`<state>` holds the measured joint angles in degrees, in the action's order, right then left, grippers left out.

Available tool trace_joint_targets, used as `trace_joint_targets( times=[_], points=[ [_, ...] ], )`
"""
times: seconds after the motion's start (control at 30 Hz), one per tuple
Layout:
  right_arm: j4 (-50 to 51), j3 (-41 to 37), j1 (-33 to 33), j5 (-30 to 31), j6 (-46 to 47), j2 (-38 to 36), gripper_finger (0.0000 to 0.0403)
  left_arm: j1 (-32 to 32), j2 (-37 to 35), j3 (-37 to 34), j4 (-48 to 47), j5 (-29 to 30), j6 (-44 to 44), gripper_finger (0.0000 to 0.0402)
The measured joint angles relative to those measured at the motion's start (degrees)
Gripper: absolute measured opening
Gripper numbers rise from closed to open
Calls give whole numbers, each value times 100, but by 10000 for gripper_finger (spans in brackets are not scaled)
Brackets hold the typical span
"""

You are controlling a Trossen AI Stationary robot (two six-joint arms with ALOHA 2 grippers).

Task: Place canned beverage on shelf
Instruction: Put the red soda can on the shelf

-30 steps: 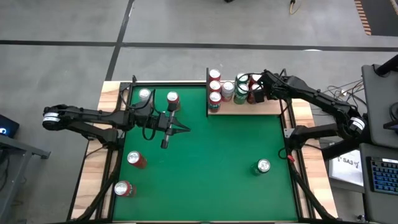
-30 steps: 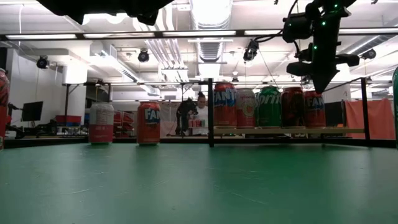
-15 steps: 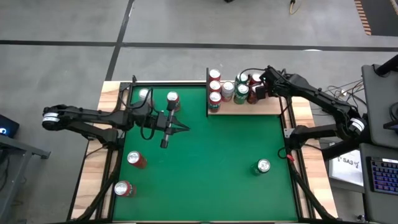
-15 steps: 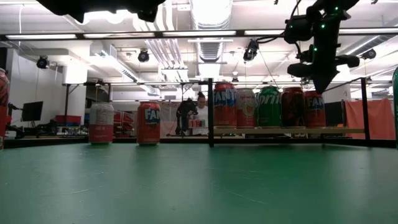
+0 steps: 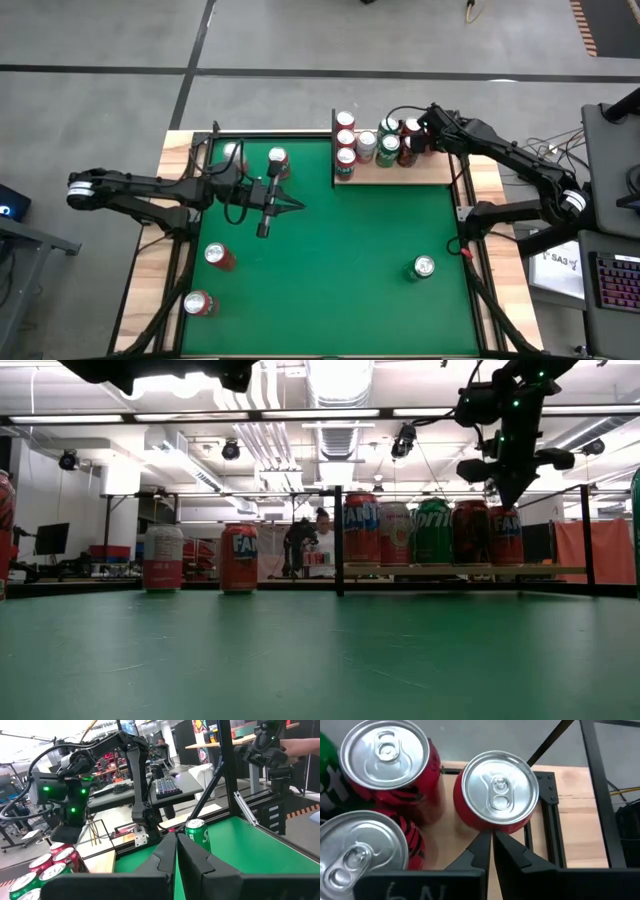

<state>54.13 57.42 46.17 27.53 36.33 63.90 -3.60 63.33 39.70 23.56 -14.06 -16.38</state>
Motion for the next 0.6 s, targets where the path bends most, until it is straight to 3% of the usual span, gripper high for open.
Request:
trace_joint_targets(
  times=[0.6],
  points=[
    [-370, -181, -2, 568, 160, 4, 12, 1, -28, 0, -1, -1, 1, 0]
  ],
)
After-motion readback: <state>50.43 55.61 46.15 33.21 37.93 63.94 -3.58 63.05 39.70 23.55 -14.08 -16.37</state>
